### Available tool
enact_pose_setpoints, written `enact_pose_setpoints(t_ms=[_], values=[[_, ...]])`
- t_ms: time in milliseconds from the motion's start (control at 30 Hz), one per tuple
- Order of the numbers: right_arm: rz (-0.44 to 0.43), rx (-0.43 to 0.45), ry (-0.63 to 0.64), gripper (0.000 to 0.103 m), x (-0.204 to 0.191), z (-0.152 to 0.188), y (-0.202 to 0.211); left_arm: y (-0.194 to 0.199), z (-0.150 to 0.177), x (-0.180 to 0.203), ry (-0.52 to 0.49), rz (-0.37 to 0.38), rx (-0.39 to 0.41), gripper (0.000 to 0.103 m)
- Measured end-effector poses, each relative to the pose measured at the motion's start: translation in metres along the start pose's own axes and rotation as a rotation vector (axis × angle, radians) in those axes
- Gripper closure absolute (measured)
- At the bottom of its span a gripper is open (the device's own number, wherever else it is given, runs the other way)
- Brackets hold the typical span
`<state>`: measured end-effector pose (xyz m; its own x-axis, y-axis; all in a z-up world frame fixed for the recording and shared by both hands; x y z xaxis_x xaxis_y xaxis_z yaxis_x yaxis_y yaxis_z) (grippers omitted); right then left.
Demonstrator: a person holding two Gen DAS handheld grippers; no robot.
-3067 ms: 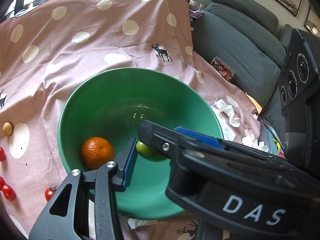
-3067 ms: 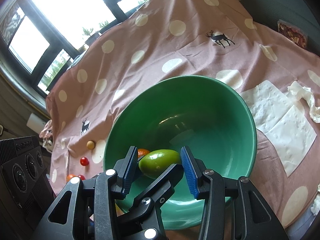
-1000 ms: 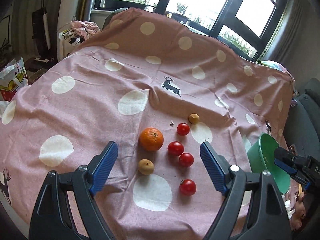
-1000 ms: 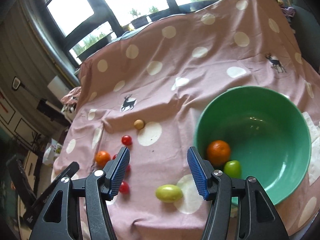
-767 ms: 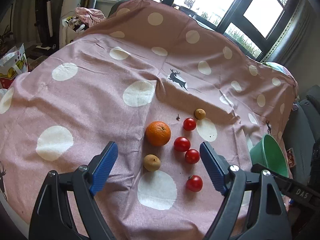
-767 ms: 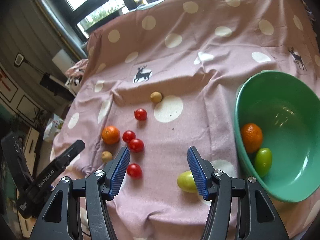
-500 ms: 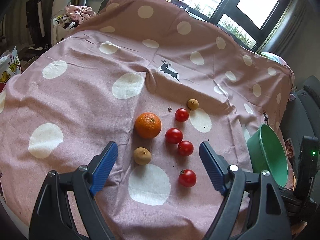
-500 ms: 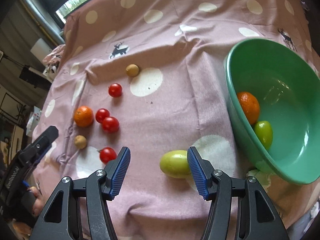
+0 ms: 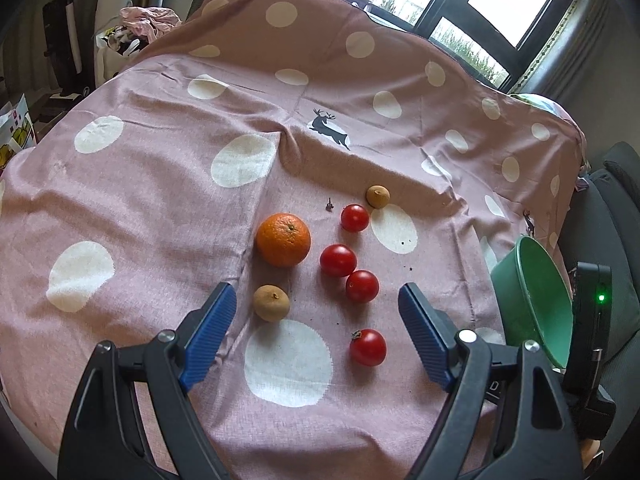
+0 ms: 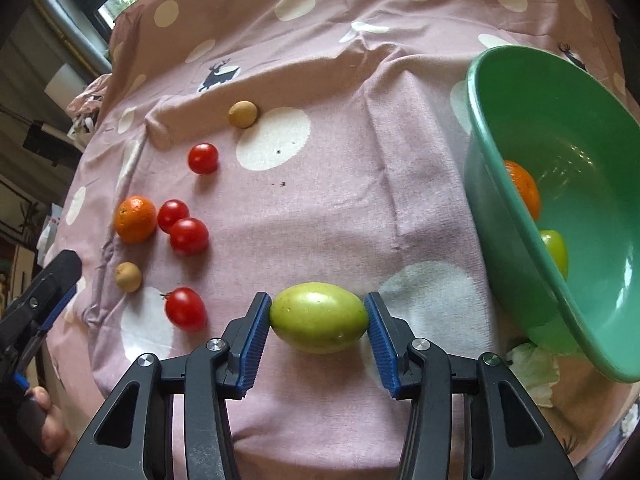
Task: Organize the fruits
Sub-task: 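Close the right gripper around the large yellow-green fruit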
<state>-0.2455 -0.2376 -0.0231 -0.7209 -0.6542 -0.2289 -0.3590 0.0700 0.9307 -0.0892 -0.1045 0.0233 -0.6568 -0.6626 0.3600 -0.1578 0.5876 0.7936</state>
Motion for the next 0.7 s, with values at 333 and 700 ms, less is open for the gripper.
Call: enact_pose_setpoints(t_ms=[333,700], values=[[-0.092,-0.049,0.053,0.054,-0.034,0.0,-0.014,-0.005,0.003,-0.004,0.012,-0.025,-0.022,0.022],[-0.084,-0.005,0.063,0.053,-0.026,-0.005,0.0,-0.004,0.006,0.009,-0.003,0.027,-0.032,0.027]])
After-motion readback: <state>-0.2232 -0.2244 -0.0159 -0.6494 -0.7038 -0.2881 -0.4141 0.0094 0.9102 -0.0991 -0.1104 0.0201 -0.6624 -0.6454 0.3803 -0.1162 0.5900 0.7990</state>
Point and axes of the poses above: each gripper's, at about its wrist camera, not at the fingertips, and y roughly against the way its jaws point, x to its right, z to its underside, the point moved 7 cm from there along -y, roughly the way its jaws point, and after that the axes turned 7 degrees about -x, right-handed, at the moved point
